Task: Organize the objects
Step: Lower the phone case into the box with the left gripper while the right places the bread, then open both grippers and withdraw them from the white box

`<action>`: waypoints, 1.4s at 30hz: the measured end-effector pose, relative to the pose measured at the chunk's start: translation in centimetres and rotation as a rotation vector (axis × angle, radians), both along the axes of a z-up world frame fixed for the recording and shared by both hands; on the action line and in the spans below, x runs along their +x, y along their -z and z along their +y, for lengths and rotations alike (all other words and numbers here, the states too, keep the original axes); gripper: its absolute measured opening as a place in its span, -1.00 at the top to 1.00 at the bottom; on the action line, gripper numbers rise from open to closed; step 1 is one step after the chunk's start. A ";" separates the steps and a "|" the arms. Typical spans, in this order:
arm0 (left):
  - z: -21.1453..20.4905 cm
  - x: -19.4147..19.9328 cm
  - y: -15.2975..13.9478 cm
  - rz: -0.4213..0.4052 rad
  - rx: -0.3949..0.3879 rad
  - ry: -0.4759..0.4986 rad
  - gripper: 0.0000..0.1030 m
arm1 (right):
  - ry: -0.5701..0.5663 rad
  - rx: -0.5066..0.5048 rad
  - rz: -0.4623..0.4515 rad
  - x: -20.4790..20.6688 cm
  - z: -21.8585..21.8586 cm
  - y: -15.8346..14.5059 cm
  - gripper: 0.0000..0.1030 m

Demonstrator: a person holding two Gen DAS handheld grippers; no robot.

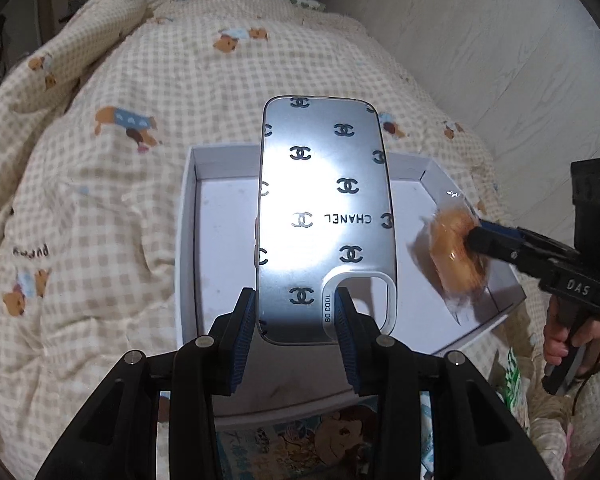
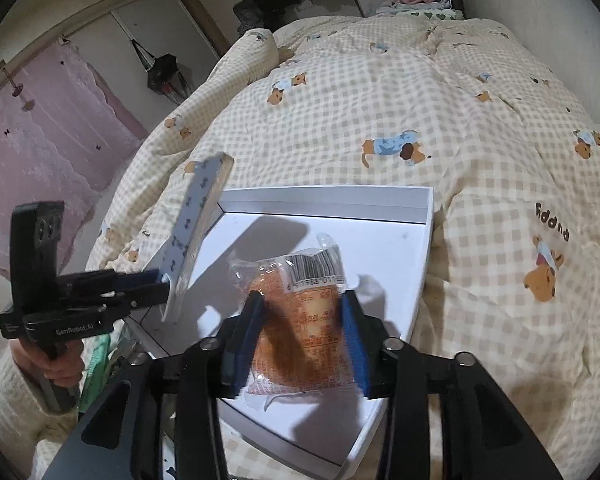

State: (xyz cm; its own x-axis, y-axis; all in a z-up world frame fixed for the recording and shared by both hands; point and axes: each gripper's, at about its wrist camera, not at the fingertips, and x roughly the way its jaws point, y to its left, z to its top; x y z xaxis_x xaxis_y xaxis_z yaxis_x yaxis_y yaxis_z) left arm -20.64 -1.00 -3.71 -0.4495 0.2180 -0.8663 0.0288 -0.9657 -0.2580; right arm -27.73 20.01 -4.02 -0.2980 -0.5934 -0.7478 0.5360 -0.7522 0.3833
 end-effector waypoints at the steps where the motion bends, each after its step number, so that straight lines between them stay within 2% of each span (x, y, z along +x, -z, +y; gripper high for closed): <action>1: 0.1 0.0 0.1 -0.005 -0.019 -0.002 0.18 | 0.004 -0.005 0.005 0.1 0.0 -0.2 0.14; 2: 0.1 0.1 0.2 0.001 -0.033 -0.011 0.18 | 0.007 -0.010 0.011 0.2 0.0 -0.4 0.13; 4: -0.2 0.4 0.0 0.014 -0.036 -0.051 0.18 | 0.013 -0.019 0.021 0.4 0.1 -0.7 -0.26; 7: -0.8 0.9 -0.6 0.006 0.049 -0.101 0.18 | 0.028 -0.041 0.022 0.6 0.0 -1.0 -0.29; 9: -0.7 1.3 -1.3 0.004 0.064 -0.105 0.18 | 0.034 -0.070 0.016 0.9 0.2 -1.7 -0.29; 14: -0.4 4.7 -5.2 0.111 0.057 -0.086 0.13 | 0.002 -0.125 0.074 3.6 1.2 -5.3 -0.29; 17: -0.7 7.2 -7.4 0.166 0.070 -0.100 0.01 | -0.019 -0.134 0.122 5.6 1.9 -7.6 -0.29; 19: -0.8 8.9 -8.7 0.208 0.086 -0.104 -0.17 | -0.040 -0.152 0.165 7.5 2.6 -9.3 -0.29; 20: -0.9 10.1 -9.3 0.230 0.096 -0.107 -0.20 | -0.047 -0.161 0.179 8.3 2.8 -9.9 -0.30; 22: -0.9 12.2 -9.9 0.249 0.113 -0.111 -0.21 | -0.053 -0.180 0.206 10.3 3.5 -11.1 -0.47; 24: -0.5 14.0 -10.4 0.261 0.141 -0.101 -0.21 | -0.054 -0.199 0.213 11.9 4.0 -11.8 -0.48; 27: 0.6 17.4 -10.6 0.284 0.243 -0.034 -0.23 | -0.047 -0.206 0.163 13.8 4.4 -12.2 -0.48; 30: 1.7 19.5 -10.3 0.287 0.238 -0.040 -0.24 | -0.030 -0.271 0.077 14.9 4.8 -11.5 -0.48; 32: 2.3 20.8 -9.6 0.291 0.238 -0.042 -0.24 | -0.018 -0.276 0.068 16.0 4.8 -10.7 -0.48; 36: 2.5 22.3 -8.4 0.320 0.242 -0.062 -0.24 | 0.003 -0.195 0.115 17.7 4.7 -9.2 -0.49; 39: 2.9 22.9 -8.0 0.366 0.190 -0.091 -0.24 | 0.003 -0.200 0.179 18.3 5.0 -8.7 -0.78; 42: 3.1 22.7 -8.0 0.413 0.164 -0.076 -0.24 | 0.027 -0.151 0.263 18.6 4.8 -8.8 -0.78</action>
State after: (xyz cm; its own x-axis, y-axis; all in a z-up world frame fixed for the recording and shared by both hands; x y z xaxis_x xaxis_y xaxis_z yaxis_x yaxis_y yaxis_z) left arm 2.08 2.09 4.26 -0.7704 0.2903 -0.5676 -0.0392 -0.9102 -0.4123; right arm -9.15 24.86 4.83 -0.4866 -0.6812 -0.5470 0.6124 -0.7125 0.3425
